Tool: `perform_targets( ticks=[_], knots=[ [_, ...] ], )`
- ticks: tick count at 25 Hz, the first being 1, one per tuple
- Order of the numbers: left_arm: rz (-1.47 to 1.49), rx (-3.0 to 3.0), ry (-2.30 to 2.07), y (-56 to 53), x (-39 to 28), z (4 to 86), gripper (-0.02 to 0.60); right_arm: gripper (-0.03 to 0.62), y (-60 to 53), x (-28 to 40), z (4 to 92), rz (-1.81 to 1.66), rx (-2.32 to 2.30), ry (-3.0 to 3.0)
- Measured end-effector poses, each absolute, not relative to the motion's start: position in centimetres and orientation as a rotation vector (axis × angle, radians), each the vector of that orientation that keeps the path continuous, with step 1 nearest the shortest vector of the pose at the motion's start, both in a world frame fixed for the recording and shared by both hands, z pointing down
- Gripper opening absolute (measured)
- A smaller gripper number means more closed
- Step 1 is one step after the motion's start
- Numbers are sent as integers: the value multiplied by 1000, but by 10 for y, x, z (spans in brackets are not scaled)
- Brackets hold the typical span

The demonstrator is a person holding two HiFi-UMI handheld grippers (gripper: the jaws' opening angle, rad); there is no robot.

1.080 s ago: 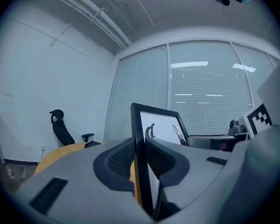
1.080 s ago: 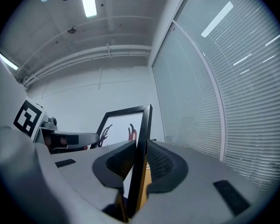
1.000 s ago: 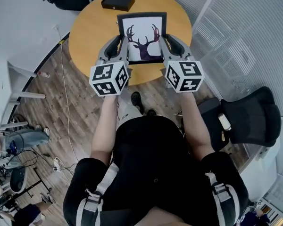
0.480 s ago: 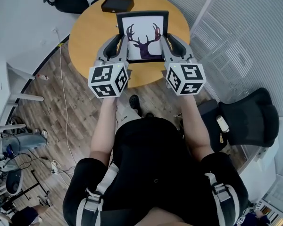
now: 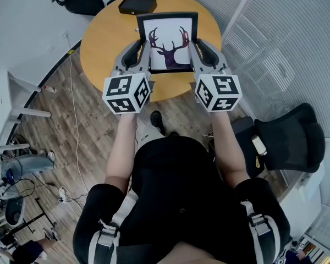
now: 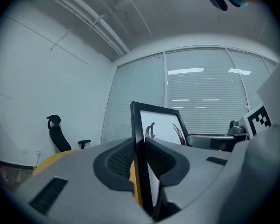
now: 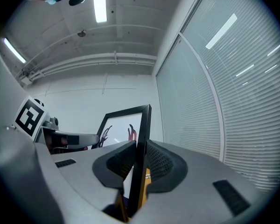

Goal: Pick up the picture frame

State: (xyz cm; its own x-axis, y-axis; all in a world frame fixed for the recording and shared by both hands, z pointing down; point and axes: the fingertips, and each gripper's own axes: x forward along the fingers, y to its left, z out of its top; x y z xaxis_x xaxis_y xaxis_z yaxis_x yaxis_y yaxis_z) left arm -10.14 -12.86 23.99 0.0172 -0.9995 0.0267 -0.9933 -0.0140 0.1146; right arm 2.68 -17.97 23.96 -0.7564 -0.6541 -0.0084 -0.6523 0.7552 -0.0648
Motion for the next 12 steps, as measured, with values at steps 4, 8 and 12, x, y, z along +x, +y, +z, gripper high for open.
perform_targets(
  ticks=[4, 8, 12],
  knots=[
    [-87, 2172, -2116, -131, -97, 242, 81, 84, -182, 31, 241, -99, -1088, 2930],
    [-84, 2174, -2112, -132, -97, 242, 81, 84, -183, 31, 241, -99, -1088, 2930],
    [-82, 2175, -2104, -136, -95, 247, 81, 83, -187, 33, 244, -105, -1096, 2928]
  ],
)
